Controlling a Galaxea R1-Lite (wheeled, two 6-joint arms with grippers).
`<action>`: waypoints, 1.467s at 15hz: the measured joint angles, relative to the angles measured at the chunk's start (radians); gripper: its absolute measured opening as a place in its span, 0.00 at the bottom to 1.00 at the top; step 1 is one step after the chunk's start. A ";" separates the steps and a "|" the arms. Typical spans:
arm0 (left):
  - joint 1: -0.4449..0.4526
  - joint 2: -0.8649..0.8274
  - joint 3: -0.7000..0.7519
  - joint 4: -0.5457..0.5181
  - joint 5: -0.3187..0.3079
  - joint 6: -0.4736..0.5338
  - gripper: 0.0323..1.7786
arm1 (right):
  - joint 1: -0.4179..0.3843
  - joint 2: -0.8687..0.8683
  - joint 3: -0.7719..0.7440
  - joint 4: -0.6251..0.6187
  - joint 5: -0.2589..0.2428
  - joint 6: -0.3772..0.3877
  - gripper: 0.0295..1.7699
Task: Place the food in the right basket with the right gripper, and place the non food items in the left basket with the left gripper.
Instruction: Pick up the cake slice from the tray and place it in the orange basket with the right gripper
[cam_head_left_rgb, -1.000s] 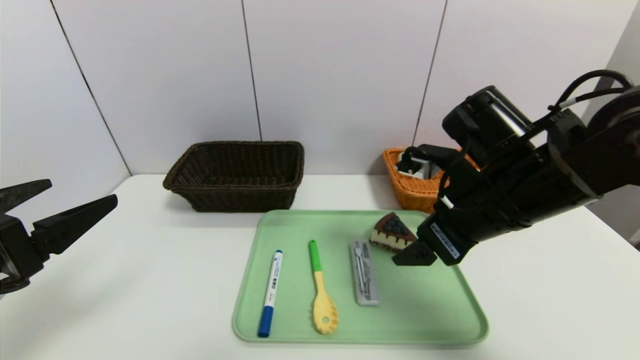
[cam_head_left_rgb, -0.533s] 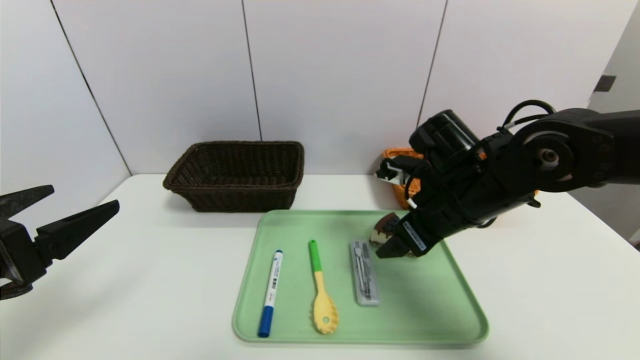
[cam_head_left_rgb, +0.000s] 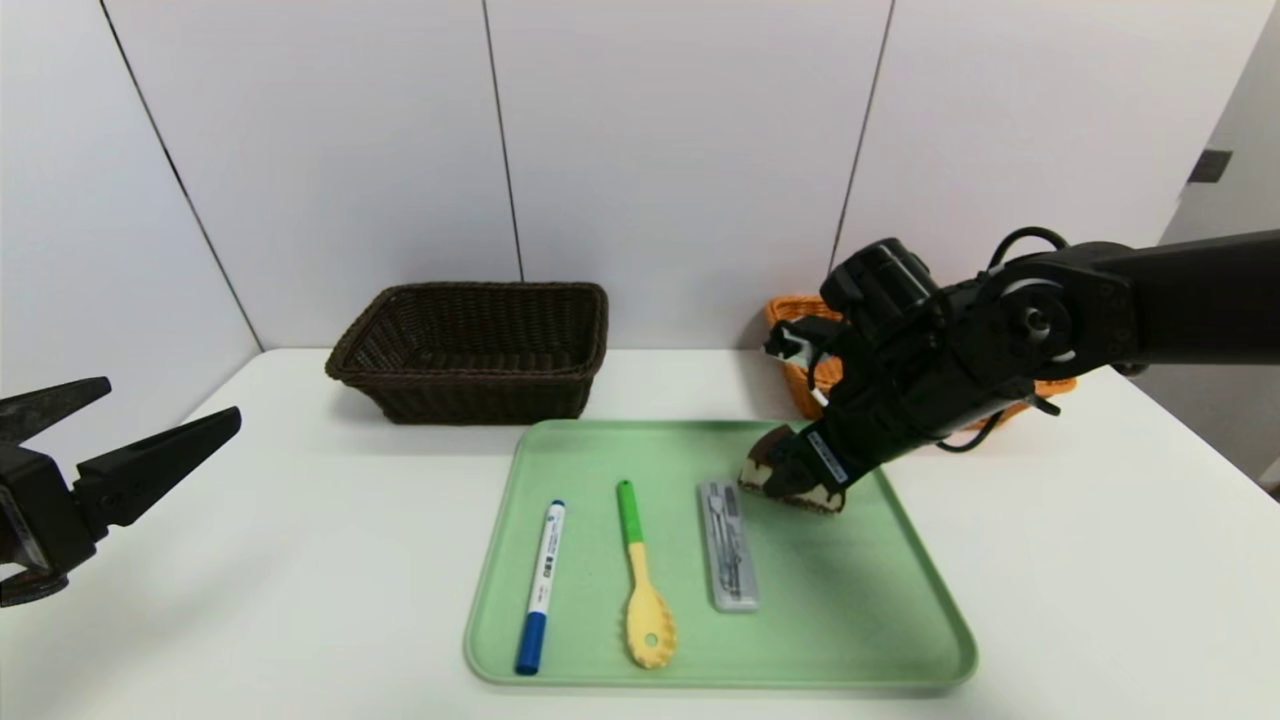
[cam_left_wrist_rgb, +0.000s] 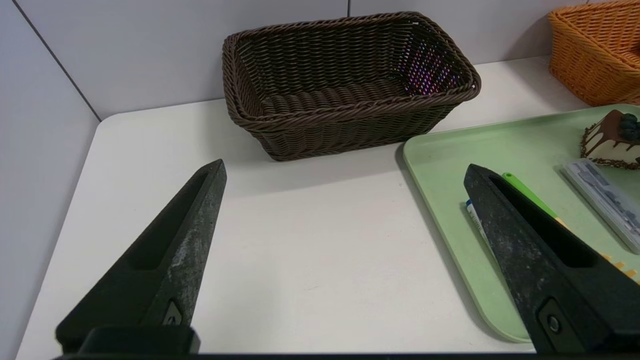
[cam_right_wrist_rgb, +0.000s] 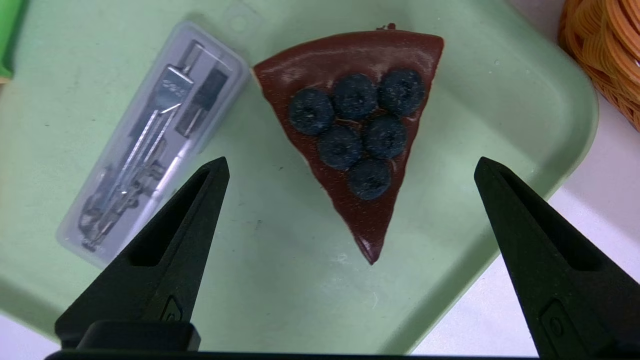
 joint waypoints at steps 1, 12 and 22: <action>0.000 0.000 0.000 0.000 0.000 0.000 0.95 | -0.002 0.008 0.000 -0.002 0.000 0.001 0.96; 0.001 0.002 0.001 0.000 0.001 0.001 0.95 | -0.003 0.091 0.008 -0.132 0.011 0.008 0.96; 0.003 0.000 0.000 0.000 0.003 0.001 0.95 | -0.003 0.087 0.019 -0.160 0.007 0.012 0.44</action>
